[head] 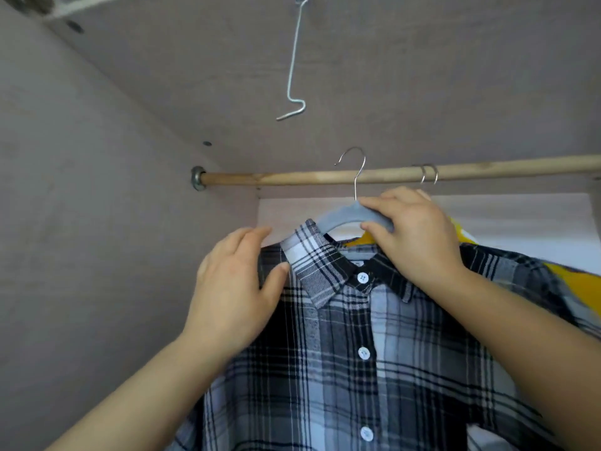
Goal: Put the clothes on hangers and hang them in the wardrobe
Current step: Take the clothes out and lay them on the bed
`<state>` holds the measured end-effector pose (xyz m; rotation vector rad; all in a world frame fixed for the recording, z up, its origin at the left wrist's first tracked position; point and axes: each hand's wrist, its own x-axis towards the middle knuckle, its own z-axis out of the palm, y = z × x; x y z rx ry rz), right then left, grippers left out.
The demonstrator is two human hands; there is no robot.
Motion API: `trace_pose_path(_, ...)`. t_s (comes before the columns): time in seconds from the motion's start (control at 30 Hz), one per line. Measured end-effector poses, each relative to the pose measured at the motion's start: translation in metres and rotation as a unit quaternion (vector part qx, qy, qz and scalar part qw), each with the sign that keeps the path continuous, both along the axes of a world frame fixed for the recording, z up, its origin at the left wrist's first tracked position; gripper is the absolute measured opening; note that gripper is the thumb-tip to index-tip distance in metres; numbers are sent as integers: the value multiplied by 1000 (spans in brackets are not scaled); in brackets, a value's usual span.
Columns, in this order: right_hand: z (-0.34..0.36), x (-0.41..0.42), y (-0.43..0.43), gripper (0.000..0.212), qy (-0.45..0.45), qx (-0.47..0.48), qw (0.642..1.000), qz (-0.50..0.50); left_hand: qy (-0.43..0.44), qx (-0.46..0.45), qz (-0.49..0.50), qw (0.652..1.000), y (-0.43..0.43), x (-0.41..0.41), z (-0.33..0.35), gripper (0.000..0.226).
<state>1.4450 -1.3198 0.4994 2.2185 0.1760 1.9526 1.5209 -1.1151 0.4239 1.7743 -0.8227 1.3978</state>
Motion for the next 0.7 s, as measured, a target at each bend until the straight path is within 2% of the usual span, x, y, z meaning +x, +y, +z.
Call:
trace_pose_path(0.33, -114, 32, 79, 35, 45, -77, 981, 170, 158, -76, 57, 983, 92, -12, -142, 45)
trace_pose_path(0.47, -168, 45, 104, 32, 74, -75, 962, 253, 194, -86, 122, 970, 123, -45, -196, 38)
trace_pose_path(0.7, -257, 51, 164, 26, 94, -23, 914, 393, 247, -73, 268, 928, 172, -121, -260, 40)
